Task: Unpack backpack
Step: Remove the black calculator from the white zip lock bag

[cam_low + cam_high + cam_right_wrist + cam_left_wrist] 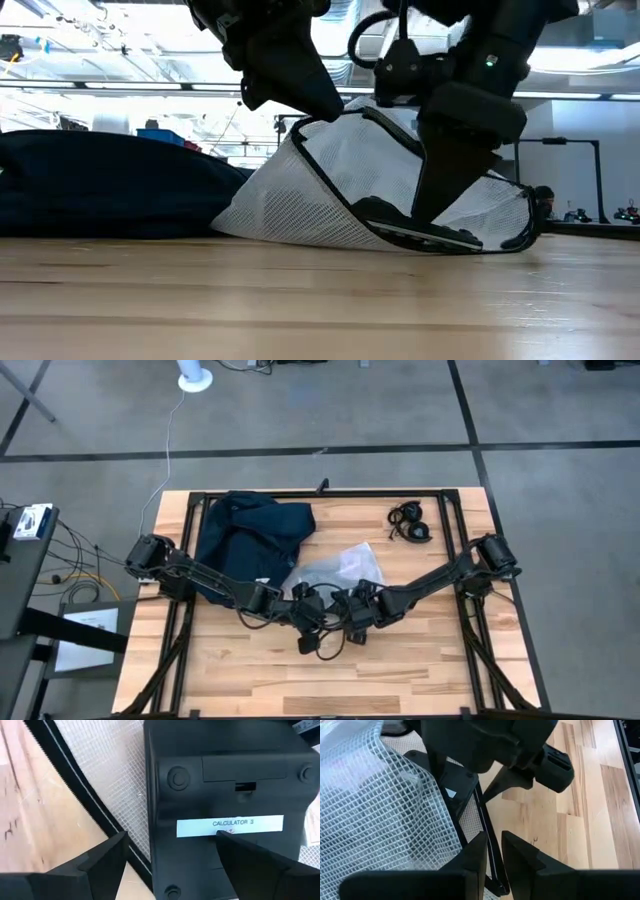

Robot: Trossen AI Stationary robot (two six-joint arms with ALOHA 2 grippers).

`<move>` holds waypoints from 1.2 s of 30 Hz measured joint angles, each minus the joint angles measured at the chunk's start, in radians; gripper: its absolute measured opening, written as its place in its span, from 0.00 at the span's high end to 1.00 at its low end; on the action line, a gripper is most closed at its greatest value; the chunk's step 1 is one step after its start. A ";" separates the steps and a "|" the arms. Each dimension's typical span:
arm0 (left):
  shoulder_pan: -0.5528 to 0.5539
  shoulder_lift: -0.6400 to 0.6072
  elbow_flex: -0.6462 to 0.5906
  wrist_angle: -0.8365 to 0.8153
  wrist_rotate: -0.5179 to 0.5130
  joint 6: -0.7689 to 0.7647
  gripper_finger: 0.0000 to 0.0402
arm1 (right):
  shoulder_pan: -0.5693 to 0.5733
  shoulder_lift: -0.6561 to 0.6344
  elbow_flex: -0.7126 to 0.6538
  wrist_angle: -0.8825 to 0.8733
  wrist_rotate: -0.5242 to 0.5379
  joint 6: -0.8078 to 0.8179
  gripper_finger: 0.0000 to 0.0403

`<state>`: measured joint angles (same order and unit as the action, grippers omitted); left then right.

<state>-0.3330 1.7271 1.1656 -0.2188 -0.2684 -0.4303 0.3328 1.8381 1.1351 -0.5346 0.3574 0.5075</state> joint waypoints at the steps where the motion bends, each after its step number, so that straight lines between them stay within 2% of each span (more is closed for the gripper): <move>1: -0.001 0.000 0.000 0.000 0.000 0.002 0.89 | 0.000 0.000 0.000 -0.009 0.028 0.004 0.27; 6: 0.000 0.000 0.000 0.001 -0.002 0.004 0.89 | -0.028 0.000 0.000 -0.007 0.064 -0.018 0.27; 11: 0.001 0.000 0.000 0.000 -0.005 0.008 0.89 | -0.060 0.000 0.000 -0.002 0.017 -0.044 0.27; 17: 0.001 0.000 0.000 -0.001 -0.027 0.027 0.89 | -0.095 0.000 0.000 -0.001 0.012 -0.045 0.27; 22: 0.001 0.000 0.000 -0.002 -0.031 0.030 0.89 | -0.090 0.000 0.000 -0.004 -0.060 -0.045 0.27; 25: 0.000 0.000 0.000 -0.002 -0.030 0.042 0.89 | -0.077 0.000 0.000 -0.011 -0.044 -0.081 0.27; 29: 0.001 0.000 0.000 -0.002 -0.032 0.048 0.89 | -0.086 0.000 0.000 -0.010 0.027 -0.098 0.27; 36: 0.001 0.000 0.000 -0.001 -0.037 0.058 0.89 | -0.121 0.000 0.000 -0.004 0.026 -0.098 0.28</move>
<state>-0.3321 1.7271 1.1652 -0.2200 -0.3058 -0.3722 0.2123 1.8381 1.1351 -0.5383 0.3837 0.4091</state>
